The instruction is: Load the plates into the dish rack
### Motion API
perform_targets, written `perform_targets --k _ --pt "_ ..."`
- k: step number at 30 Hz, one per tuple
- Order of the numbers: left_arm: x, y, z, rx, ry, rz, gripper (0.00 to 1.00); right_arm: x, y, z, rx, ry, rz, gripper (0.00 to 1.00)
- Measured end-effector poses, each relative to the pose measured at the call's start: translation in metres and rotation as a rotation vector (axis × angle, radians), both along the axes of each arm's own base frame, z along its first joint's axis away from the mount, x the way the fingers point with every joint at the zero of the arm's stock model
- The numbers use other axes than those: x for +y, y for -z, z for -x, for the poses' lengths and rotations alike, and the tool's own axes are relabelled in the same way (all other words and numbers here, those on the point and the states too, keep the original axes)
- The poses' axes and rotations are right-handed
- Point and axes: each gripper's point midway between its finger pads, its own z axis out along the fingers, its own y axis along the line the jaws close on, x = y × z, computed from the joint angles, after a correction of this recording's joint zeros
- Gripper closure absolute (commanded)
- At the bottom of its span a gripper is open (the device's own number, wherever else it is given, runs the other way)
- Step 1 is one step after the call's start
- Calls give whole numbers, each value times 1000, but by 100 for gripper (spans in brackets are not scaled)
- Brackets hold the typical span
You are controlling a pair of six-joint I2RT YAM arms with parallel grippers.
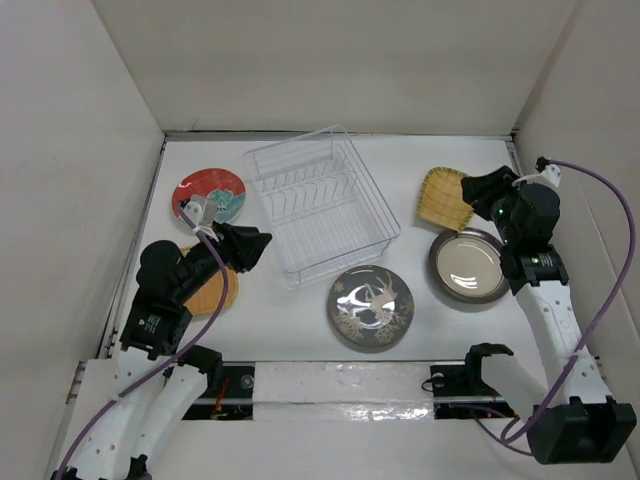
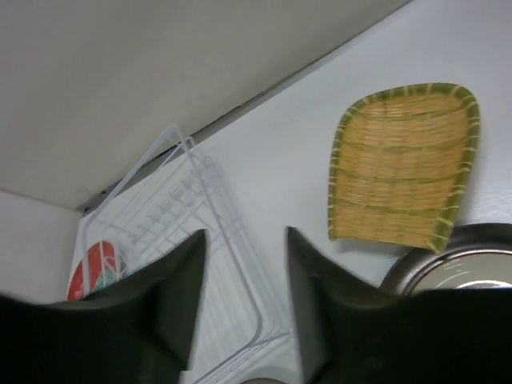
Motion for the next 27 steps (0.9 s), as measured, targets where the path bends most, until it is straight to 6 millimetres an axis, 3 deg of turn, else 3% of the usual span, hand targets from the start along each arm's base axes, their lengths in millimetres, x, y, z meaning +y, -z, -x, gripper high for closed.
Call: perform_targets --k 1,5,6,7,10,12,13,14,16,19,21,27 --pt "-1 1 1 -3 2 -2 64 -8 5 -2 10 22 -4 100" --pt "-4 7 5 -10 13 -18 76 -35 38 -14 84 90 -10 100" --pt "-5 9 7 -11 14 -22 94 -42 47 -19 108 106 -14 100" --pt "-5 10 8 -15 13 -24 100 -47 53 -25 124 116 -15 100" --pt "-2 9 12 -33 0 -36 100 -63 70 -42 179 154 -20 100" --pt "0 6 14 -47 -11 -33 100 -76 79 -47 207 189 -19 86" --pt "0 5 14 -51 -18 -32 100 -84 82 -48 217 211 -20 72" --pt "0 5 14 -51 -22 -32 100 -93 86 -49 226 229 -20 50" --pt "0 6 14 -48 -31 -35 100 -112 95 -49 247 268 -27 37" --pt "0 9 14 -40 -38 -41 99 -133 119 -53 302 301 -32 34" --pt "0 9 13 -38 -42 -43 92 -137 140 -57 353 303 -47 34" --pt "1 10 13 -40 -47 -48 68 -129 198 -74 465 218 -111 37"
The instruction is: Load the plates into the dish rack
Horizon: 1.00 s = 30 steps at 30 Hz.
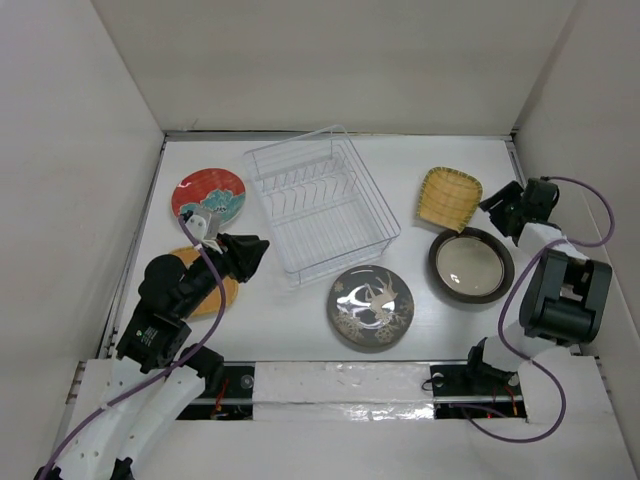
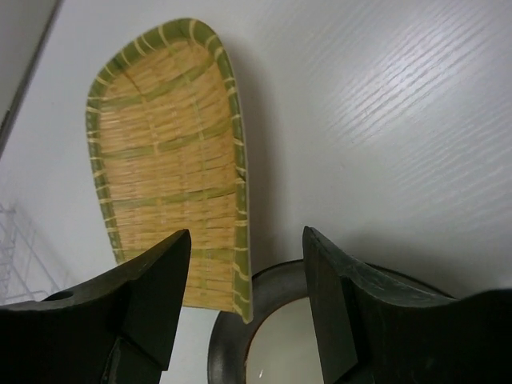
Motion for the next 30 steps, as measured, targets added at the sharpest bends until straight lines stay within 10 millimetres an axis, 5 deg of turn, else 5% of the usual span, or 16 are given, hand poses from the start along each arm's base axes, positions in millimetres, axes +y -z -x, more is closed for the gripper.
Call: perform_targets --k 4,8,20,25,30 --pt "-1 3 -1 8 3 -5 65 7 38 -7 69 -44 -61 37" --pt "-2 10 -4 29 2 -15 65 13 55 -21 84 -88 -106 42" --pt "-3 20 -10 63 -8 -36 66 24 56 -59 14 -131 -161 68" --pt "-2 22 -13 70 -23 -44 67 24 47 -70 -14 -137 -168 99" --pt "1 23 -13 71 -37 -47 67 20 32 -74 -32 -115 -125 100"
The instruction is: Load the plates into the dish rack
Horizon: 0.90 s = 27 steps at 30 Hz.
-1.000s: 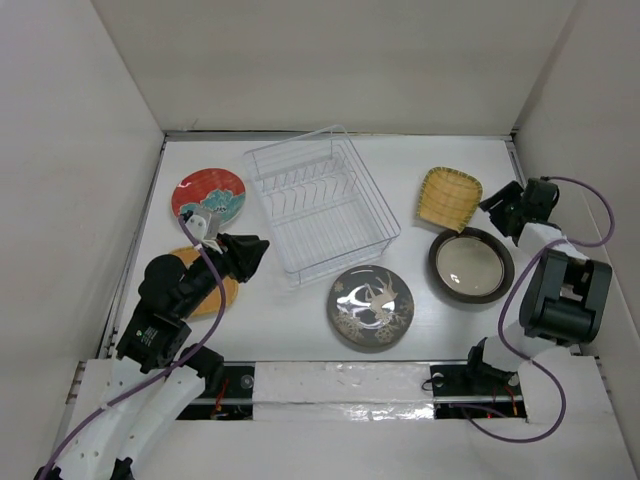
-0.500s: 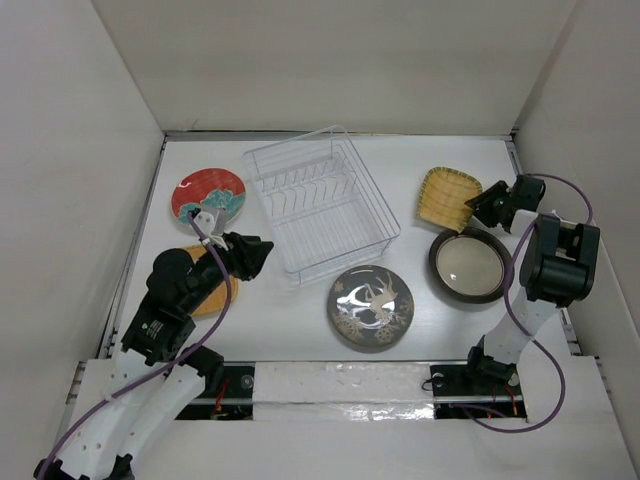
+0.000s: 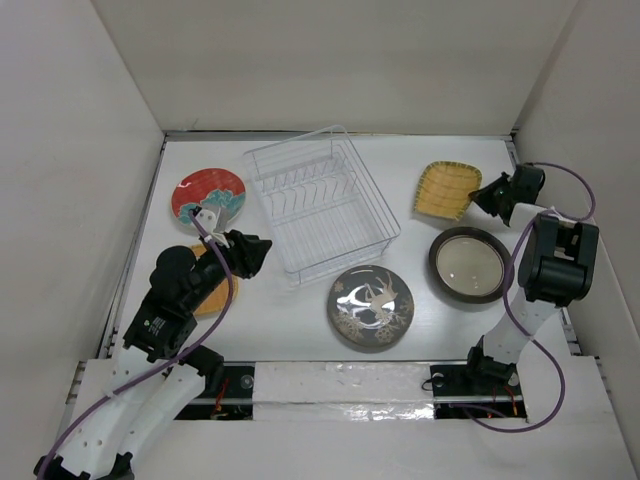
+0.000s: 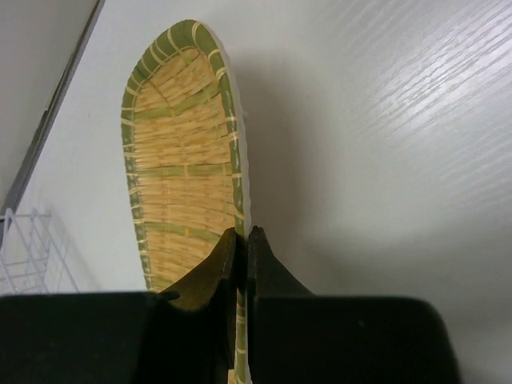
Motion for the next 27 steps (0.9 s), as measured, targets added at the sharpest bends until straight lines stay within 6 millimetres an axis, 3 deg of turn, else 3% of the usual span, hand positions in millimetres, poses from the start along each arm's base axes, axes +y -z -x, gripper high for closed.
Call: perform_targets --k 3,6,9,12,13,14,16,18,21,24,27 --pt "1 0 0 -2 -5 -1 67 1 -26 2 2 23 110 100" --pt "1 0 -1 -1 -6 -4 67 19 -86 -8 -37 15 294 100" --pt "2 1 -1 -1 -11 -5 67 61 -173 -24 -160 -19 477 100" --pt "3 0 -2 -1 -17 -5 67 111 -257 -26 -291 -25 620 100" --pt "3 0 -2 -2 -20 -6 67 118 -271 -22 -300 -12 671 100" --pt "3 1 -2 -2 -21 -6 67 148 -300 -15 -352 -34 697 100" --pt "4 0 -2 -3 -24 -5 67 178 -325 -4 -380 -52 757 100" --pt "4 -1 -2 -6 -25 -4 67 204 -344 2 -394 -66 811 100" --pt "5 -2 -1 -10 -27 -2 67 231 -350 -1 -383 -87 886 100" --pt "6 -2 0 -13 -29 -1 66 253 -339 -11 -326 -108 994 100" --pt "7 -4 1 -17 -31 1 66 274 -310 -24 -255 -147 1100 100"
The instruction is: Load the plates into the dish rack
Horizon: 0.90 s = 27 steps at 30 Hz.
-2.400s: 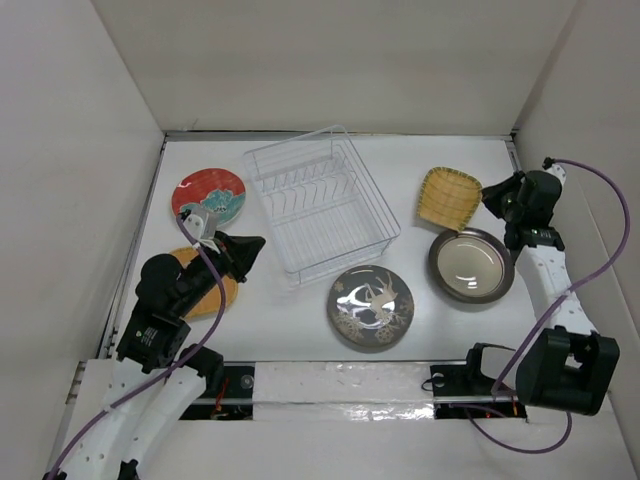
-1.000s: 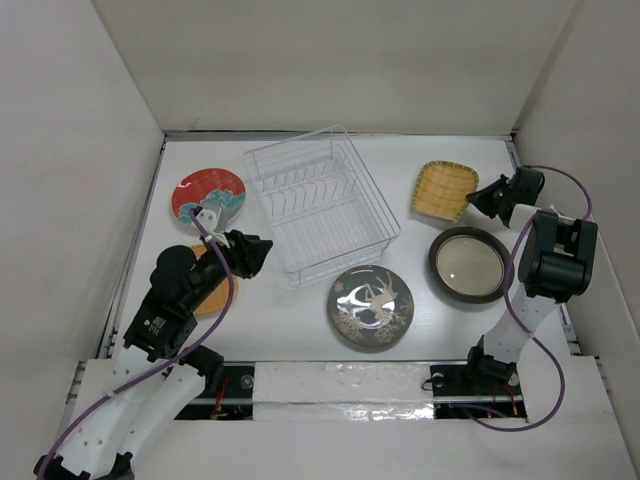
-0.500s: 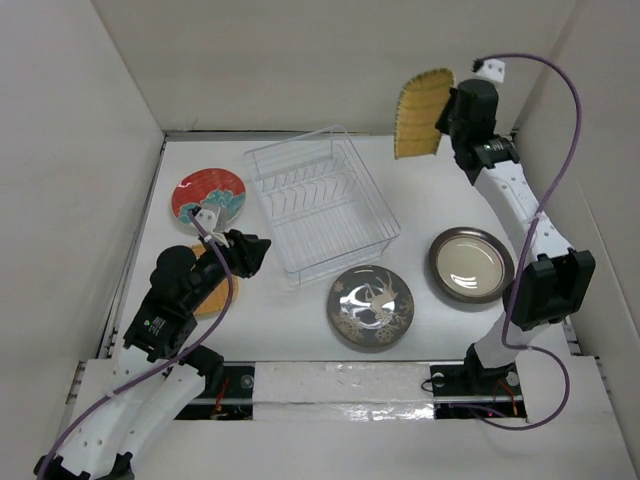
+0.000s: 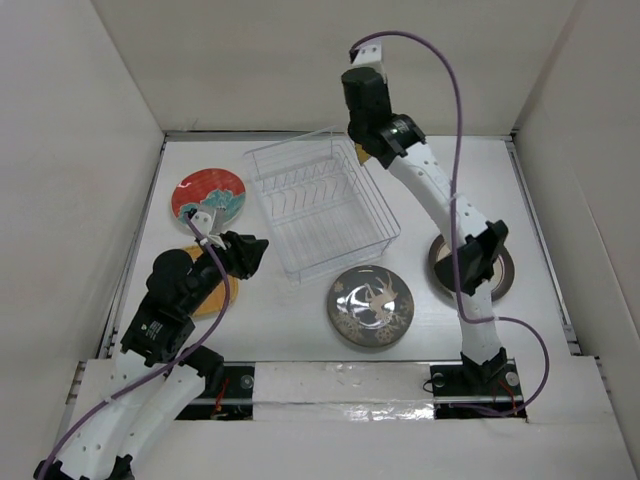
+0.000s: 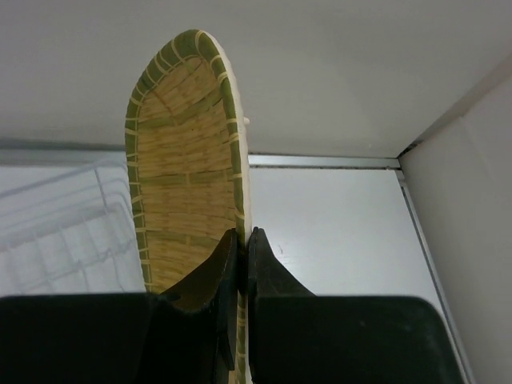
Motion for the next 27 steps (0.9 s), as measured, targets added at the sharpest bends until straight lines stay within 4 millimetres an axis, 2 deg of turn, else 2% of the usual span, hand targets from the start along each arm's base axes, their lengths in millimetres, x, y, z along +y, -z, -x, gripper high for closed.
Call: perform_targets --k 4,7,15,27 --pt "1 -3 1 -10 -3 5 66 21 54 -7 123 -15 140 100" --pt "1 -3 2 -11 -3 5 65 29 80 -7 187 -32 199 100" --pt "2 -3 1 -11 -5 5 64 33 95 -8 212 -42 198 100" --pt "2 -3 1 -12 -9 5 63 49 145 -25 258 -56 236 100"
